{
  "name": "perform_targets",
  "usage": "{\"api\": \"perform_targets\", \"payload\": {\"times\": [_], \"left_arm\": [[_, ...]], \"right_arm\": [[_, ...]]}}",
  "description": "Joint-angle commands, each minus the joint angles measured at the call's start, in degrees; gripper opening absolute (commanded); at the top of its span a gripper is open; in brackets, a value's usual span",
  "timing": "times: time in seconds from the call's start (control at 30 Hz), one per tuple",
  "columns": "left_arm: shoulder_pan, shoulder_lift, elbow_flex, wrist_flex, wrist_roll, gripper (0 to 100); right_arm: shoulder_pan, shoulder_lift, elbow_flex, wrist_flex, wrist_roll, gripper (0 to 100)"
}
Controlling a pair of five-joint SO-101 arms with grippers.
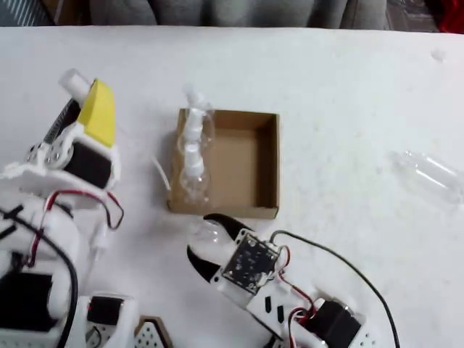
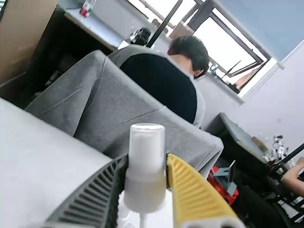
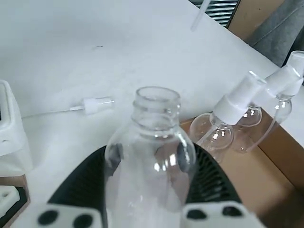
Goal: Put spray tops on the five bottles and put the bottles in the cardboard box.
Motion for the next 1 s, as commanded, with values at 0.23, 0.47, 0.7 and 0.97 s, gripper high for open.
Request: {"api": "perform_targets", "payload": {"times": [0.23,0.47,0.7,0.97], "left_arm": [[5.49,-9.36,5.8,-1.76,0.97,2],[9.27,-10.68,6.86,-1.76,0.7,2],[9.45,-10.68,6.95,-0.44,0.97,2],[10.95,-10.68,10.2,-0.97,0.97,2]], "right_arm": [[-0.4,-0.22,0.97,-1.1,0.62,1.8],[-0.48,-0.13,1.85,-1.98,0.62,1.8],[-0.4,-0.04,4.04,-5.67,0.62,1.8],[-0.22,-0.04,4.75,-11.47,0.18,1.7]]}}
